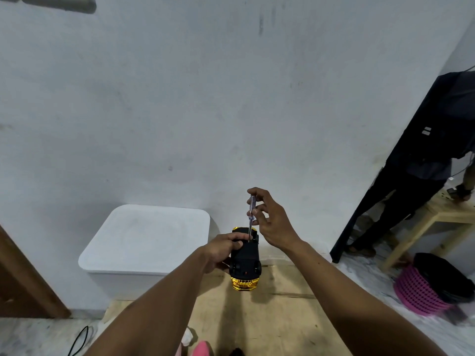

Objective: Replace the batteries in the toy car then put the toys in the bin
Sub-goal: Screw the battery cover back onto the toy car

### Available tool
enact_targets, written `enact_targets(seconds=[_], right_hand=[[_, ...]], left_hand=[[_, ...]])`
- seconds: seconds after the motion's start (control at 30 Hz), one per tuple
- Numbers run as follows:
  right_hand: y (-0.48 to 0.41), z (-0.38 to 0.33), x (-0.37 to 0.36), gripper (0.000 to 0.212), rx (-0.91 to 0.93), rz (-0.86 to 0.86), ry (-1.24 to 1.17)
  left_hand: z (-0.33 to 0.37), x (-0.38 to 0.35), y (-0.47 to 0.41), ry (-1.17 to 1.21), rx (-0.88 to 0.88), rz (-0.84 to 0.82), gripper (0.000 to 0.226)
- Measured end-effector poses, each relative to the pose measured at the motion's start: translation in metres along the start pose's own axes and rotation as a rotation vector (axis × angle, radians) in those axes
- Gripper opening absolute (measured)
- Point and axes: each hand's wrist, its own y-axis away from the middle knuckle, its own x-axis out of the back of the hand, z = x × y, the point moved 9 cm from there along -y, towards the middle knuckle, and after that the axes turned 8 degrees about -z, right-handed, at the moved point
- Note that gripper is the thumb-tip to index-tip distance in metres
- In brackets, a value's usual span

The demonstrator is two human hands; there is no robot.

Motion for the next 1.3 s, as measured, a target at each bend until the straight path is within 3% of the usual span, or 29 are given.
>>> enact_targets(seconds=[0.27,0.47,0.73,0.93,1.17,1.3], right_hand=[[-0.001,0.002,-0.006,0.055,0.006,-0.039,0.02],[0.005,-0.002,0.001,0.062,0.039,0.099,0.045],[0.013,-0.012,0.004,0.047,0.138,0.154,0.06],[0.012,-0.003,0.002,0.044,0.053,0.1,-0.009],[0.015,-0.018,-0.001,0.04,0.165,0.115,0.067],[0.014,-0.019,-0.002,0.032,0.134,0.095,0.036]], left_hand=[[-0.004,-0.003,-0.001,-0.006,-0.009,-0.001,0.031],[0.003,0.0,0.001,0.005,-0.019,0.007,0.03],[0.006,-0.001,0.006,0.002,-0.024,0.011,0.029],[0.002,-0.003,0.011,0.014,-0.021,0.025,0.03],[0.006,-0.011,0.016,0.011,-0.033,0.021,0.028],[0.005,-0.011,0.019,0.009,-0.027,0.034,0.029]])
